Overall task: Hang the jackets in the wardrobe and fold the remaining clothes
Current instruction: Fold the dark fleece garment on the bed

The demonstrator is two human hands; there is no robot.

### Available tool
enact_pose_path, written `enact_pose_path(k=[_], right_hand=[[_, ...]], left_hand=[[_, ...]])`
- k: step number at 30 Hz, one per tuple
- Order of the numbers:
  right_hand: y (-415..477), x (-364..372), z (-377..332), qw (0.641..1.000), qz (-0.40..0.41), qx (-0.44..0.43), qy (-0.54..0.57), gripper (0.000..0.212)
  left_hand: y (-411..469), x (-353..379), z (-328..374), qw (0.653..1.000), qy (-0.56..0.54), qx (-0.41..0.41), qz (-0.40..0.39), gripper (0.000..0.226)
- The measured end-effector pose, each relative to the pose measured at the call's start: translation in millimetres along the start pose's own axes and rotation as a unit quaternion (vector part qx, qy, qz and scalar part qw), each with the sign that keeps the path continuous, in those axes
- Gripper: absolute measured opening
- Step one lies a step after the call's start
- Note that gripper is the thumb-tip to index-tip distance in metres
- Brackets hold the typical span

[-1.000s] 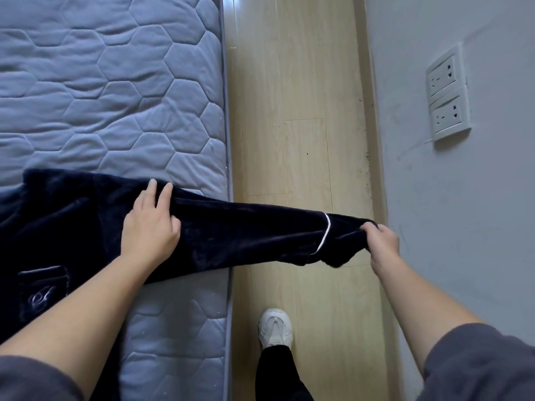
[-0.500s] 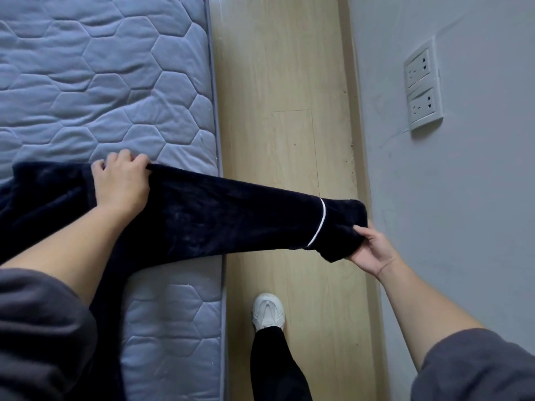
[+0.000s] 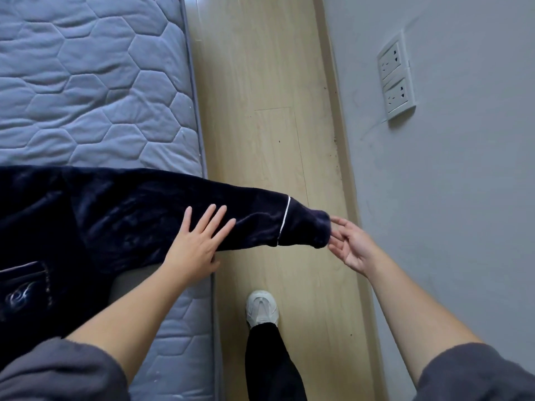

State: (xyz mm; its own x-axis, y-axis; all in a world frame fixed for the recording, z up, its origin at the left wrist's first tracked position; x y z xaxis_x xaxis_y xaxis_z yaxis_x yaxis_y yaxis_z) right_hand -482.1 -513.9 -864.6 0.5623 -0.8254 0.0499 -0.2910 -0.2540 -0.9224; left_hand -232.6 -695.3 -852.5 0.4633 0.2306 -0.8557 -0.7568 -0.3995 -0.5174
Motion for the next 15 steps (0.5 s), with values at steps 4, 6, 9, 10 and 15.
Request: enact_pose_path(k=[4,6,9,10,15], right_hand=[[9.3,2.8,28.7,0.988,0.015,0.047,-0.149,0.024],[14.4,13.1,49.1,0.977,0.017,0.065,-0.201,0.020],[22.4,45.0,88.3,0.966,-0.015,0.096,-0.241,0.018],[25.3,59.5,102.9,0.964,-0.032,0.107,-0.240,0.020],[35.3,142.1,179.0,0.964,-0.108,0.204,-0.131,0.042]], left_hand=[[5.7,12.7,-23.5,0.996,0.050,-0.072,-0.012,0.091],[5.9,17.1,-25.6,0.996,0.067,-0.065,-0.017,0.093],[2.3,13.2,-21.0,0.997,0.064,-0.035,0.004,0.090],[-0.2,12.0,-21.5,0.998,0.055,-0.028,0.020,0.090],[-10.3,21.2,-35.0,0.996,0.031,-0.036,0.071,0.084]])
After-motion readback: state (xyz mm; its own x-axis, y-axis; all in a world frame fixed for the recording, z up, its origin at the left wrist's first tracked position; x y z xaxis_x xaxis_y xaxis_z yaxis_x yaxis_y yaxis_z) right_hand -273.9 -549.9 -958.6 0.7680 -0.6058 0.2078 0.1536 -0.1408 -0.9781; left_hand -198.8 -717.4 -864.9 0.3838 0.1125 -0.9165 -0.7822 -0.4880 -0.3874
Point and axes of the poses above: each hand's wrist, its own y-axis towards the middle knuckle, its own x-axis out of the palm, z = x × y, the point moved 9 cm from there along y, towards the middle knuckle, and after that the axes turned 3 degrees about -x, right-handed, at the moved point
